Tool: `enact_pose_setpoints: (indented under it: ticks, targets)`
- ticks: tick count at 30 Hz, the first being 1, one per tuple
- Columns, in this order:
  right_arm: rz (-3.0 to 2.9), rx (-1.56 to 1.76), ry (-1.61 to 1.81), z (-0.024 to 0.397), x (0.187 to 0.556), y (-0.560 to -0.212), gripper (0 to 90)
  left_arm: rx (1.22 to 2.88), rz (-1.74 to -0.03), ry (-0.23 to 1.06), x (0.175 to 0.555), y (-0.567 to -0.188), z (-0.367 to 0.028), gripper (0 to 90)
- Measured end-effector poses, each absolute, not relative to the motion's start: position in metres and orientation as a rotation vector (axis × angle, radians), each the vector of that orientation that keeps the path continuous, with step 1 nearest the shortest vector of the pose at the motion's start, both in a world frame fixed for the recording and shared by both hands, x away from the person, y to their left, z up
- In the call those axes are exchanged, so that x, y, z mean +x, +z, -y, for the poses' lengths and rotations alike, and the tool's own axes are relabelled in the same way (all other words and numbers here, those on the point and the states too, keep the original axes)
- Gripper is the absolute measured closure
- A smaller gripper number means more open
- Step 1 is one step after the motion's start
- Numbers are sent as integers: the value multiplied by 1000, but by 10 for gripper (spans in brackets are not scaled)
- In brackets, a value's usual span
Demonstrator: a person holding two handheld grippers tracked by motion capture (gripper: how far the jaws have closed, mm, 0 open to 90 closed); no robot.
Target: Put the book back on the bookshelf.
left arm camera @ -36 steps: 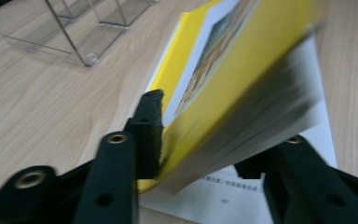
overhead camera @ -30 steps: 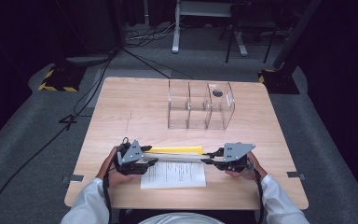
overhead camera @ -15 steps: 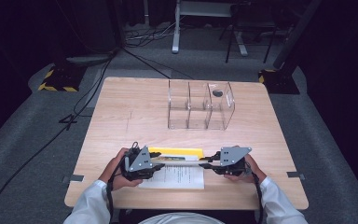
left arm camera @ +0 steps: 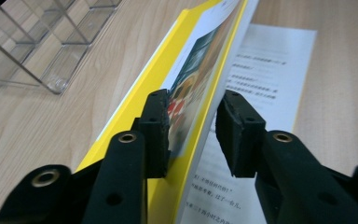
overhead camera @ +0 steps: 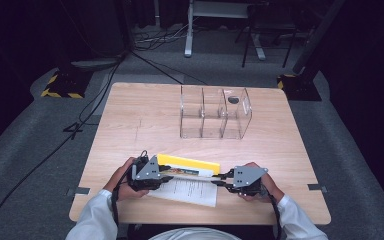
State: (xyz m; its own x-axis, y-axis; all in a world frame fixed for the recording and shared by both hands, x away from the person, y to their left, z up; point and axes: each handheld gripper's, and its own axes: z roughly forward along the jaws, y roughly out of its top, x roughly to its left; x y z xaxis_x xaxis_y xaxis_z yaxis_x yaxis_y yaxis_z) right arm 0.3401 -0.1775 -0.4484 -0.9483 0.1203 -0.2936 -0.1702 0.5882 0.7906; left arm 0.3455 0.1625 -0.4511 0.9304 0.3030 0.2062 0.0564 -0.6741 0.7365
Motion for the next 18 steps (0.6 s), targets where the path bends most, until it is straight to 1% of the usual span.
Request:
enact_pose_setpoints:
  ticks: [4, 6, 7, 8, 9, 13, 15, 16, 17, 18]
  targets:
    - [-2479, 16, 1295, 184, 339, -446, 823, 2267, -275, 426, 352, -450, -155, 605]
    - [-2473, 41, 1312, 188, 343, -444, 822, 2262, -292, 443, 355, -447, -152, 557]
    - [-2473, 59, 1325, 190, 345, -443, 823, 2258, -295, 456, 356, -445, -151, 551]
    - [-2473, 72, 1338, 191, 347, -443, 822, 2257, -305, 466, 356, -444, -150, 526]
    - [-2473, 83, 1348, 192, 348, -443, 822, 2251, -320, 463, 356, -443, -150, 479]
    - [-2477, 95, 1352, 193, 351, -443, 821, 2242, -326, 468, 354, -440, -149, 439]
    - [-2472, 96, 1349, 193, 351, -442, 821, 2242, -317, 452, 354, -439, -150, 466]
    - [-2470, 98, 1347, 193, 351, -442, 820, 2254, -309, 446, 353, -440, -151, 493]
    - [-2467, 99, 1345, 192, 351, -442, 819, 2260, -290, 437, 353, -441, -151, 558]
    - [-2464, 102, 1339, 192, 351, -442, 815, 2269, -283, 427, 353, -442, -151, 587]
